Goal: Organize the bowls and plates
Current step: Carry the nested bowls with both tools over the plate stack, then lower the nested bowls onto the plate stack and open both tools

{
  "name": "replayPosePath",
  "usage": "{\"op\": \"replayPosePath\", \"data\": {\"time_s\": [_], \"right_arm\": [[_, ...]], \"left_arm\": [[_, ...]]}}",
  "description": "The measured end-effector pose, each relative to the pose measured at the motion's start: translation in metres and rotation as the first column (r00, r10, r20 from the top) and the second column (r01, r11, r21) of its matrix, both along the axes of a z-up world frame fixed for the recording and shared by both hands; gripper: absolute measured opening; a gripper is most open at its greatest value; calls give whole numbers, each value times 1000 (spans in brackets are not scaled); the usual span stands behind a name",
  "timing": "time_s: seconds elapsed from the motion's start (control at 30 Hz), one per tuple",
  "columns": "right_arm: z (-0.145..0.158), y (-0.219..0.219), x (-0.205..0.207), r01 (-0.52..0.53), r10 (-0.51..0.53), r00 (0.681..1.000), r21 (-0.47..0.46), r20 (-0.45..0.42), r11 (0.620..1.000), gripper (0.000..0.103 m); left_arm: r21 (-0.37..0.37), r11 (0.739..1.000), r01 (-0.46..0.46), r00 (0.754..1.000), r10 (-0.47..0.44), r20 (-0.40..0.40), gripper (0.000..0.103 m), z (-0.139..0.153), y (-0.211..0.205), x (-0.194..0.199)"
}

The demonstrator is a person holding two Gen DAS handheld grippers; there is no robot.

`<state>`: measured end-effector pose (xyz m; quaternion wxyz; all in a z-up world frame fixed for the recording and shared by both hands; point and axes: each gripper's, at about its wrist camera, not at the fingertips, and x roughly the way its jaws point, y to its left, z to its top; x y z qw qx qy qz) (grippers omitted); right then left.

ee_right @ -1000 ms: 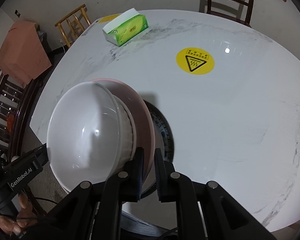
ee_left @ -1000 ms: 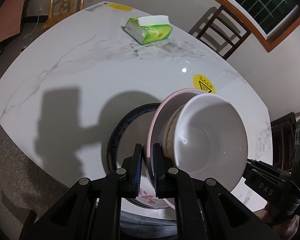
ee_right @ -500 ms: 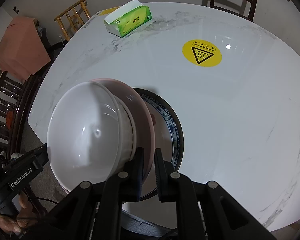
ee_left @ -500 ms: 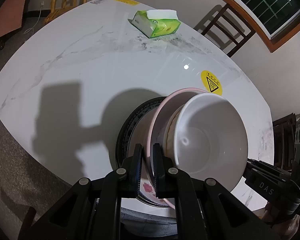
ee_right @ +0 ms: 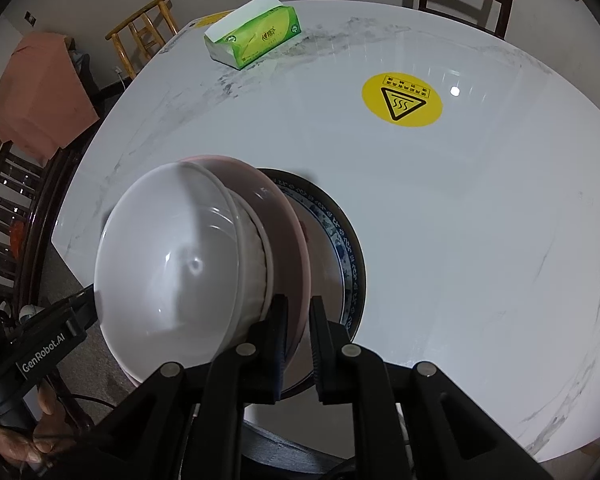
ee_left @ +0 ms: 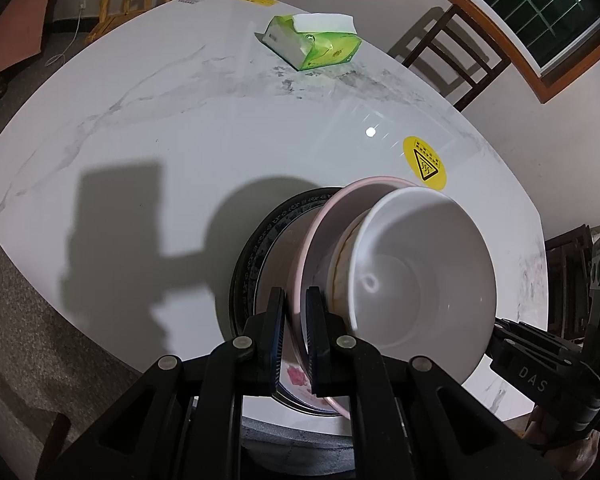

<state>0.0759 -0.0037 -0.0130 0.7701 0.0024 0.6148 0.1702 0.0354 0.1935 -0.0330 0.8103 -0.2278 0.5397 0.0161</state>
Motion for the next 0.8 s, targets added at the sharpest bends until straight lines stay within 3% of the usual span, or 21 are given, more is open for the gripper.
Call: {"op": "replayPosePath", "data": {"time_s": [0.53,0.8], "right_arm": [[1,0,-5,-16,17,999,-31,46,999,13],[5,-9,-7,-4,7,997,-38,78,999,29]], "left_arm": [[10,1000,1,1000,-1,21,8,0,1,-1],[51,999,-16,998,13,59,20,7,5,-3]]}}
